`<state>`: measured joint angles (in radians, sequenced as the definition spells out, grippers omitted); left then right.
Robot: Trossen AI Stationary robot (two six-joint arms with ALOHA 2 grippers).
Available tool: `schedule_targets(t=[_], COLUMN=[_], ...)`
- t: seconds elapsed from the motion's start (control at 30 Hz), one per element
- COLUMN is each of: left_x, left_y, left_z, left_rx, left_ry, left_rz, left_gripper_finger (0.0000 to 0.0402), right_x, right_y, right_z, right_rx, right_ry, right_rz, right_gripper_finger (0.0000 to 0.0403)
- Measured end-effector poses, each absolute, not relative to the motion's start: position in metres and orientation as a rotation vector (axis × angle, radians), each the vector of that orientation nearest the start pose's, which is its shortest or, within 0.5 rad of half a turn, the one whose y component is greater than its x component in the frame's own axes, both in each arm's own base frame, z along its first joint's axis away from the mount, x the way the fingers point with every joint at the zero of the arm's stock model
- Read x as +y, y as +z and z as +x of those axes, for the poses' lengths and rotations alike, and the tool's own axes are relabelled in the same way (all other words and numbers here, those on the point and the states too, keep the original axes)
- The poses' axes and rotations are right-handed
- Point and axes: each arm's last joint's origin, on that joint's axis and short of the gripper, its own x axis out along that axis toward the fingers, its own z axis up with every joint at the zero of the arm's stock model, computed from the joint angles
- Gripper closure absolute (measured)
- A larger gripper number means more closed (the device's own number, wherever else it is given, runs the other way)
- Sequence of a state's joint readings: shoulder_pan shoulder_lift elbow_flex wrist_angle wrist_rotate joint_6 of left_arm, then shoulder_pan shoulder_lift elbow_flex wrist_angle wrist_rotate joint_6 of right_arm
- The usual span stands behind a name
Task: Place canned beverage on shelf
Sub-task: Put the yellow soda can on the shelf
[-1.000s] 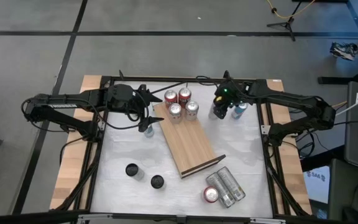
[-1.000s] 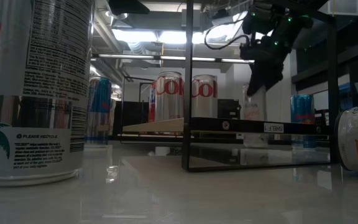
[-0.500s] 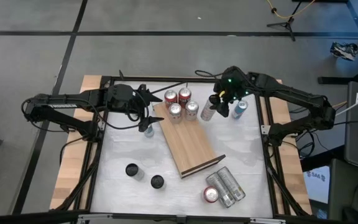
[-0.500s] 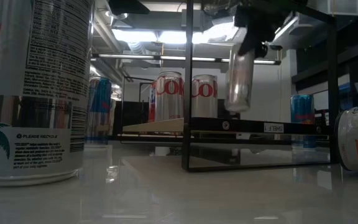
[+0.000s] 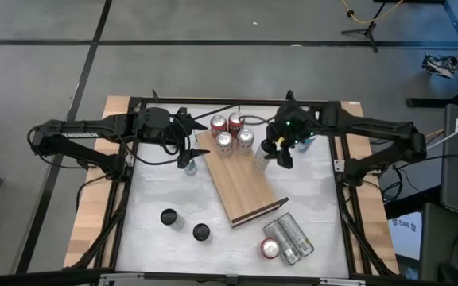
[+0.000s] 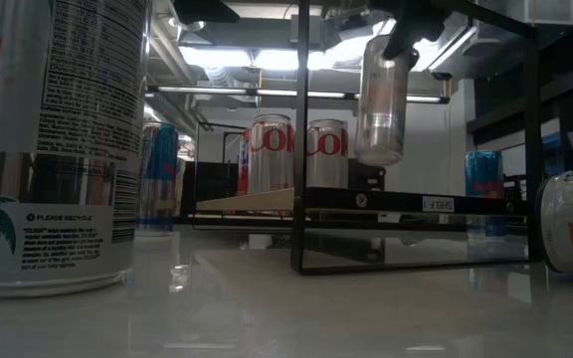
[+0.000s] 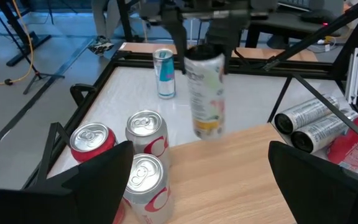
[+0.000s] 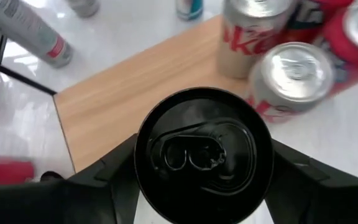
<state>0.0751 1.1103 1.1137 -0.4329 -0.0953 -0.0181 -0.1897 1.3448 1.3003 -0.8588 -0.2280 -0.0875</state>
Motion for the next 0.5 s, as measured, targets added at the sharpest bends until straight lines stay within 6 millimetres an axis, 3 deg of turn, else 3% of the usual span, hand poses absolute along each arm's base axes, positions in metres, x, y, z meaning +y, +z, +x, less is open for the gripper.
schedule_targets(t=[0.27,0.5], left_x=[0.02,0.02], left_y=[0.361,0.361], left_z=[0.234,0.234], left_rx=[0.429,0.429], left_ry=[0.172,0.171], left_rz=[-0.014,-0.011], left_gripper_finger=[0.0036,0.0036], right_x=[-0.041,-0.044], right_y=[0.312,0.304], right_z=[0.289,0.297], right_rx=[0.937,0.96], right_ry=[0.058,0.046], right_rz=[0.013,-0.019], right_gripper_finger=[0.0149,0.0148])
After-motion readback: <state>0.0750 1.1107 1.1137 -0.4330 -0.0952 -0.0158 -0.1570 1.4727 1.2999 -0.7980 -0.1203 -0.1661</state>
